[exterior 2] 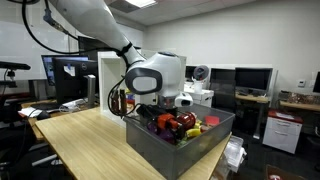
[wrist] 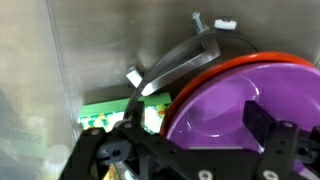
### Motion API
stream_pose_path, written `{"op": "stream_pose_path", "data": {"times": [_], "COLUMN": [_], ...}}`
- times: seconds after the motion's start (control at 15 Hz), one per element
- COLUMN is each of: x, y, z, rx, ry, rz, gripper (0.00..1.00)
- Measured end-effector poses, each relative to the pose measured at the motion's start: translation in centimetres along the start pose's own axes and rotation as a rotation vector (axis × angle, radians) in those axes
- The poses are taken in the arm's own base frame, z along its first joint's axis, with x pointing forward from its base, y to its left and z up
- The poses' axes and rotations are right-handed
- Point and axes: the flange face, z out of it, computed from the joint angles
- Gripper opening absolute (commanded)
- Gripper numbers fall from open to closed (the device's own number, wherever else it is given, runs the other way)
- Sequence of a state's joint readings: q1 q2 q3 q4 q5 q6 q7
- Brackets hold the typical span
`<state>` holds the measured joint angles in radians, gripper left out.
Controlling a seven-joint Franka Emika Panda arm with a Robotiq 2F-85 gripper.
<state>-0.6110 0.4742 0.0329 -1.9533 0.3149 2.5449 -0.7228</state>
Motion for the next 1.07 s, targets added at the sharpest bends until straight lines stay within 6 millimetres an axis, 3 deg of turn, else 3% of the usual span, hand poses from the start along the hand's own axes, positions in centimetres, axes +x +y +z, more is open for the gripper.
{"op": "stream_pose_path", "data": {"times": [1.07], "x": [-0.6], "y": [0.2], "z": [-1.5], "rx": [-0.009], "ry": [0.016], "rz": [0.019], "gripper": [1.00]}}
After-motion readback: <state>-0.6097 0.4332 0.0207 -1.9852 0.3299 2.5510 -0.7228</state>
